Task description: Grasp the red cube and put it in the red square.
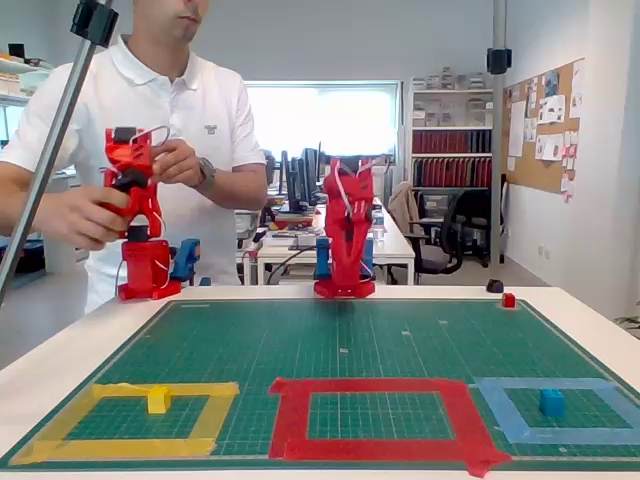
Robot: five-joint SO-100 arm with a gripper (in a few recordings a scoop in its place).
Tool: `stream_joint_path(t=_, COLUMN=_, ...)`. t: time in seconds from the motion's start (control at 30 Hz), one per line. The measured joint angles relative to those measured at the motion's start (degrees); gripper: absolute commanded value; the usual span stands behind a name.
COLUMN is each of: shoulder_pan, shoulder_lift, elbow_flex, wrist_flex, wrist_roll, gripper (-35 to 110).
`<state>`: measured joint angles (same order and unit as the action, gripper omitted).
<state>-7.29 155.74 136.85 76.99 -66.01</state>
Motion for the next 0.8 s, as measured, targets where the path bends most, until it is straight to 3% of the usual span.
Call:
stream_joint_path(t=0.17, shoulder_pan=-11.0, shoulder_lift=-17.9, elbow_flex=-21.8, wrist_flex=4.7, wrist_roll=16.6, gripper=-1)
stream_joint_path(t=0.47, shoulder_pan=-34.0, shoulder_lift=-40.9, elbow_flex=-46.1, wrist_flex=13.7, wrist_roll=35.6, gripper=-1)
stream_joint_path(t=0.8, shoulder_pan=-46.4, shoulder_lift=-56.2, elbow_flex=-63.5, wrist_flex=18.3, wrist_roll=41.5, gripper=0)
